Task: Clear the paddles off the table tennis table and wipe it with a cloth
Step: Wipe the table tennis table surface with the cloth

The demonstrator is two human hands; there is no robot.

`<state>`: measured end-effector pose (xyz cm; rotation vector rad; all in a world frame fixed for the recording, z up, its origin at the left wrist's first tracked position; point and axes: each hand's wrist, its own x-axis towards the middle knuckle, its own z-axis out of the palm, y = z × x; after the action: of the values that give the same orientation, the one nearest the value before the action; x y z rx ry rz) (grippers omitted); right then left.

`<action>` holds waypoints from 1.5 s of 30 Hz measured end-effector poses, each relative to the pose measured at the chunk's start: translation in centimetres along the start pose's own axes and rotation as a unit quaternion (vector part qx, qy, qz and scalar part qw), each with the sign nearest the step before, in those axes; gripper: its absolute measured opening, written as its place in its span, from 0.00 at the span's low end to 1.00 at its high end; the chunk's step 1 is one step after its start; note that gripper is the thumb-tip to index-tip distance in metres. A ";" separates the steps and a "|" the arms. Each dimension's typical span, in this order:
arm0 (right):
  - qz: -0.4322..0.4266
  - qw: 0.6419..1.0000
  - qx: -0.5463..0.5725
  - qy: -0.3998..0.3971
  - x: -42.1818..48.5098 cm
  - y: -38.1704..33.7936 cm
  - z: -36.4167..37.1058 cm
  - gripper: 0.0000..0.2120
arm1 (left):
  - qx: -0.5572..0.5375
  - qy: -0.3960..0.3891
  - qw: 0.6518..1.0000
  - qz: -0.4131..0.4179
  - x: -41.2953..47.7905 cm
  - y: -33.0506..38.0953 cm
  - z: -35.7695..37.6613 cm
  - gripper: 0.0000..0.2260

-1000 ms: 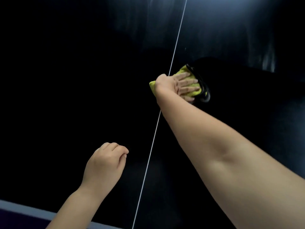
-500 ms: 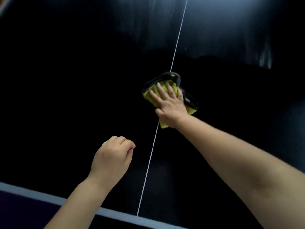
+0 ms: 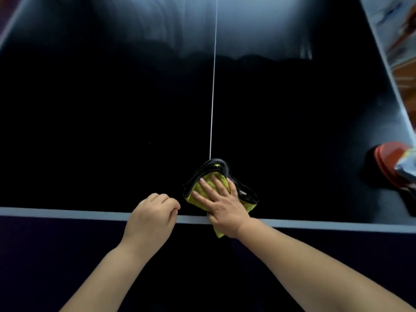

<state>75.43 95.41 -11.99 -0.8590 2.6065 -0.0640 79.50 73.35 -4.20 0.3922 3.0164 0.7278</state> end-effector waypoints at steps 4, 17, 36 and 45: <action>-0.005 1.000 -0.003 -0.018 -4.4 -1.6 1.2 0.37 | 0.007 -0.013 0.999 0.028 -2.6 1.2 0.0 0.12; 0.304 0.950 0.036 0.064 -25.5 5.4 4.0 0.48 | -0.014 -0.048 0.989 0.140 -1.1 13.8 3.0 0.07; 0.442 0.794 0.209 0.361 -61.3 25.9 5.3 0.40 | -0.048 -0.188 0.938 0.288 2.1 61.9 23.0 0.12; 0.399 0.791 0.251 0.390 -63.3 40.0 2.0 0.38 | -0.160 -0.189 0.948 0.201 10.7 74.2 28.0 0.07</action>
<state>100.18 164.72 1.90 0.6375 3.1709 -0.9985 88.80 152.29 4.73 1.0154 2.4257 1.0053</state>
